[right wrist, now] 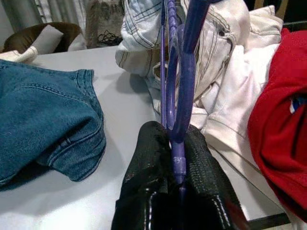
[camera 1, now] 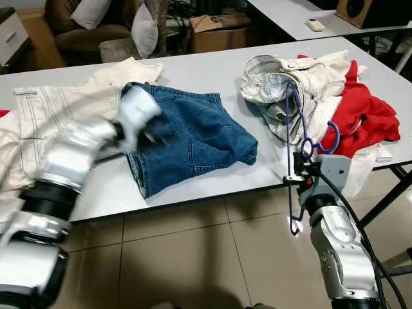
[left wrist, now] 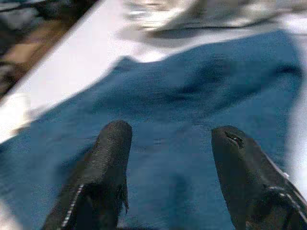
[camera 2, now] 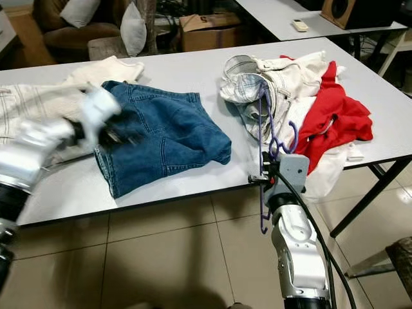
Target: Hang hanger
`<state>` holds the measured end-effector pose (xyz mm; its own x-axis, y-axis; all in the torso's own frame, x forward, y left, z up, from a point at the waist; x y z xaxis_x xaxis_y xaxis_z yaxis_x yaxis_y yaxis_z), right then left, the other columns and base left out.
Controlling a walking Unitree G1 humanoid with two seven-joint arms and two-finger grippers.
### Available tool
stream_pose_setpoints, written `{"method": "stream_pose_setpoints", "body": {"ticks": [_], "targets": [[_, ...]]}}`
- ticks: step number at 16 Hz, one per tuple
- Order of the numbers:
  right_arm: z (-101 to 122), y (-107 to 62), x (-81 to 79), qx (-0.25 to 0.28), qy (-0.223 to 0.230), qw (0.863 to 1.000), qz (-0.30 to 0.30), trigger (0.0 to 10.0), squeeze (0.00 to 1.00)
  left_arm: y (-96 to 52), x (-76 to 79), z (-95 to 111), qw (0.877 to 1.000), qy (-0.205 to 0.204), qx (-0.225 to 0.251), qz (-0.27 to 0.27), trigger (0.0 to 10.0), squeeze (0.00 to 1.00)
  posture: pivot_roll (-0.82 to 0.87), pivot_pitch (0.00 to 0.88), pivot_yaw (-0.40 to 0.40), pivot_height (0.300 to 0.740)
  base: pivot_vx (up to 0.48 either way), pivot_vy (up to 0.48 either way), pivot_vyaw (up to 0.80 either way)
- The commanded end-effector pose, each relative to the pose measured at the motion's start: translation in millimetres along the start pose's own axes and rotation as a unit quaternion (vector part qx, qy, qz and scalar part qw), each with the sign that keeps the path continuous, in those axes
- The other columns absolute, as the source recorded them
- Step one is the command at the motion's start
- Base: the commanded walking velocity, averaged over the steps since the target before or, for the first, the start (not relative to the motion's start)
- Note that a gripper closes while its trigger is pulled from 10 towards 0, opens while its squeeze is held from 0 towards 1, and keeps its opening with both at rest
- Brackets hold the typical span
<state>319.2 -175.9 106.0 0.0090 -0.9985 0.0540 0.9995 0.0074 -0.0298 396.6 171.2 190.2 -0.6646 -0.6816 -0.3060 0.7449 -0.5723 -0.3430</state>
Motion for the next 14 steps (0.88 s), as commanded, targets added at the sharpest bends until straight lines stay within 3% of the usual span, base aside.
{"method": "stream_pose_setpoints", "body": {"ticks": [1, 2, 3, 4, 8, 9, 11, 14], "targets": [[-0.3, -3.2, 0.6, 0.002, -0.001, 1.000, -0.004, 10.0, 0.00, -9.4, -5.5, -11.4, 1.000, -0.012, -0.024, 0.004, 10.0, 0.00, -0.07, 0.000, 0.092, 0.740, 0.000, 0.000, 0.00], [-1.4, -4.2, 1.5, 0.000, -0.001, 1.000, -0.006, 10.0, 0.00, -12.8, 1.6, -17.4, 0.999, -0.015, -0.031, -0.021, 10.0, 0.00, -0.07, 0.000, 0.091, 0.740, 0.000, 0.000, 0.00], [-3.0, -5.5, 2.8, -0.002, -0.001, 1.000, -0.009, 10.0, 0.00, -13.8, 28.5, -20.2, 0.995, -0.008, -0.019, -0.097, 10.0, 0.00, -0.07, 0.000, 0.091, 0.740, 0.000, 0.000, 0.00], [-3.5, -5.6, 3.1, -0.002, -0.002, 1.000, -0.010, 10.0, 0.00, -10.1, 44.1, -19.6, 0.992, -0.019, -0.010, -0.127, 10.0, 0.00, -0.07, 0.000, 0.092, 0.740, 0.000, 0.000, 0.00], [-0.7, -10.4, 13.3, 0.001, -0.027, 0.999, -0.025, 10.0, 0.00, 30.8, 69.3, -21.1, 0.997, -0.026, 0.017, -0.076, 10.0, 0.00, -0.09, 0.000, 0.102, 0.740, 0.000, 0.000, 0.00], [0.5, -11.5, 14.9, 0.004, -0.032, 0.999, -0.026, 10.0, 0.00, 34.5, 71.6, -23.1, 0.997, -0.024, 0.014, -0.069, 10.0, 0.00, -0.10, 0.000, 0.103, 0.740, 0.000, 0.000, 0.00], [12.4, -18.0, 25.5, 0.024, -0.046, 0.998, -0.035, 10.0, 0.00, 48.2, 82.1, -44.0, 0.998, 0.005, -0.020, -0.051, 10.0, 0.00, -0.13, 0.000, 0.102, 0.740, 0.000, 0.000, 0.00], [18.7, -25.2, 39.7, 0.030, -0.056, 0.997, -0.044, 10.0, 0.00, 53.2, 80.5, -74.6, 0.996, 0.029, -0.082, -0.017, 10.0, 0.00, -0.16, 0.000, 0.088, 0.740, 0.000, 0.000, 0.00]]}}
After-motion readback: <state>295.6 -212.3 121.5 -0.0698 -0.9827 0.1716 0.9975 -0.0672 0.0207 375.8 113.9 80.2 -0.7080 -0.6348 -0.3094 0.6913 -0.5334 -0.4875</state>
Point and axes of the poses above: a point about 5 cm out from each wrist's last joint towards the gripper, its own y axis pointing out of the wrist towards the gripper, its own z axis along the axis of the wrist's last joint, x = y × z, the point moved 5 cm from there along y, pointing out of the wrist towards the gripper, and after that the axes turned 6 degrees about -y, right-handed, at the moved point
